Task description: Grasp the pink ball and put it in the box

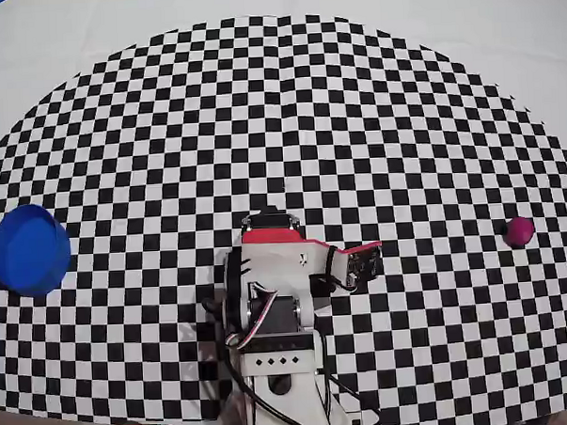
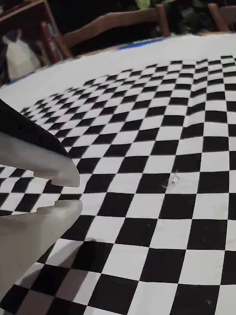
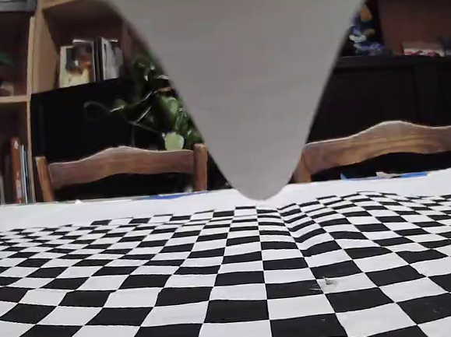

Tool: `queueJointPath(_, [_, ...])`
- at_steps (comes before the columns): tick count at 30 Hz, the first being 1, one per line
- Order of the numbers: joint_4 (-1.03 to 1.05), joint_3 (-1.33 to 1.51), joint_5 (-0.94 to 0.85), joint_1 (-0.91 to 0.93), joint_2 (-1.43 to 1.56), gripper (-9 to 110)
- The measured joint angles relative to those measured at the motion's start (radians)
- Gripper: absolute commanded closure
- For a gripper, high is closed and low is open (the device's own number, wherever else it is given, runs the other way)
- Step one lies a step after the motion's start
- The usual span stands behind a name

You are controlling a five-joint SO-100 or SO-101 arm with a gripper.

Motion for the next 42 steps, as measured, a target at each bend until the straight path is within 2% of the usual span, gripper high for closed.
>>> queueJointPath(14, [-0.002, 0.000, 0.000, 0.003, 0.000, 101])
queueJointPath(19, [-0.075, 0.000, 0.000, 0.003, 0.000, 101])
queueJointPath(26, [-0.250, 0.000, 0.000, 0.003, 0.000, 84])
queueJointPath(32, [-0.380, 0.000, -0.009, 0.003, 0.000, 78])
queueJointPath(38, [-0.426, 0.000, -0.123, 0.003, 0.000, 74])
queueJointPath(42, [-0.426, 0.000, -0.322, 0.009, 0.000, 74])
